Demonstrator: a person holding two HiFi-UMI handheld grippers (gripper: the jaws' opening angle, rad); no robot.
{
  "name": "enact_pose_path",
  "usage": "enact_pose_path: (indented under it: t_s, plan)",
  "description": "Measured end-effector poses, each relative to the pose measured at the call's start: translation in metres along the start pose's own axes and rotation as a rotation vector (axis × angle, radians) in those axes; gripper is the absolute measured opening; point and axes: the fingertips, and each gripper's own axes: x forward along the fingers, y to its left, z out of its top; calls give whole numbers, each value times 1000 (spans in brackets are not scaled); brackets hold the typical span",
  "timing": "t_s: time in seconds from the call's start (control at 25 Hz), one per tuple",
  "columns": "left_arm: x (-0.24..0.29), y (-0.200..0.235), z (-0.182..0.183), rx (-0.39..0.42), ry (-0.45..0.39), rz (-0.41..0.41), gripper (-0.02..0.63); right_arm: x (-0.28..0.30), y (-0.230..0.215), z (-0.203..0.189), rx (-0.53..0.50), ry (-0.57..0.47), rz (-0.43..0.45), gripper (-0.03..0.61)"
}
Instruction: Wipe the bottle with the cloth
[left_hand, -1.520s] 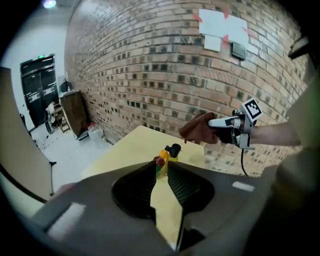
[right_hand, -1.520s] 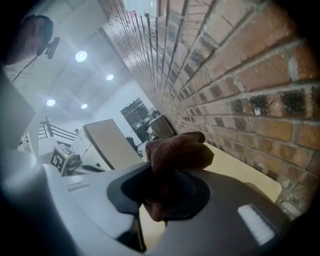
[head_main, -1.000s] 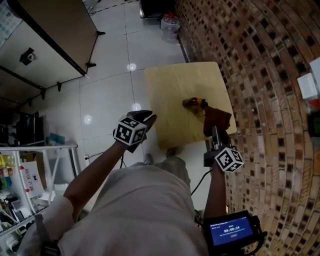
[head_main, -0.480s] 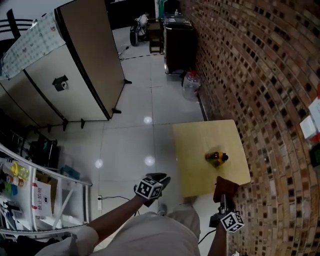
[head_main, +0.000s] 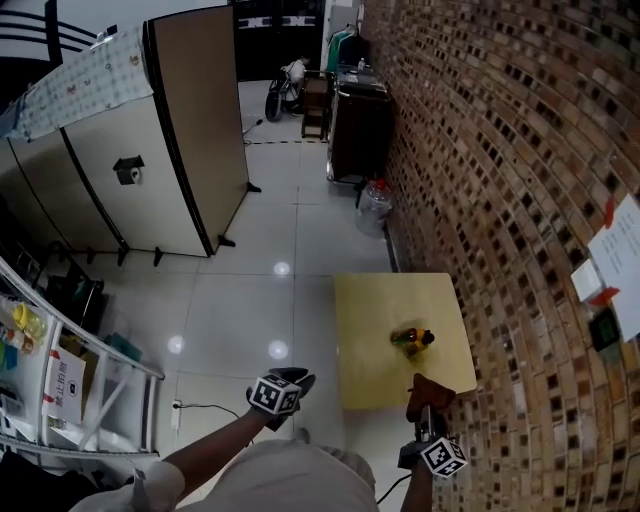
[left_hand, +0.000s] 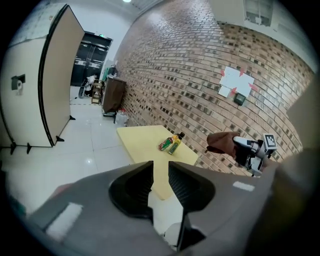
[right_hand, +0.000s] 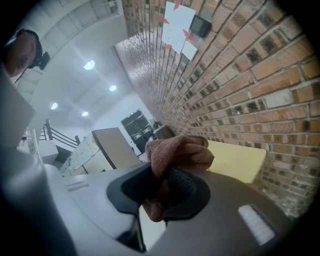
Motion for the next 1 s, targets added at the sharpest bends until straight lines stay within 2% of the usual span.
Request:
enact_pose_path:
  t_s: [0.2, 0.4, 0.6, 0.76, 1.0]
  plan:
    - [-18, -24, -14, -9, -22, 20, 97, -30, 25, 21, -11, -26, 90, 73]
    - [-35, -57, -31, 62, -20, 34, 97, -69, 51, 18, -27, -15, 195, 73]
    - [-37, -133, -66, 75, 26, 10, 97, -144, 40, 19, -13, 0, 208, 73]
    - [-39, -187, -98, 78, 30, 8, 95, -185, 21, 10, 8, 1, 227, 72]
    - [-52, -233, -123, 98, -8, 18, 87, -227, -1, -21, 47, 23, 189, 72]
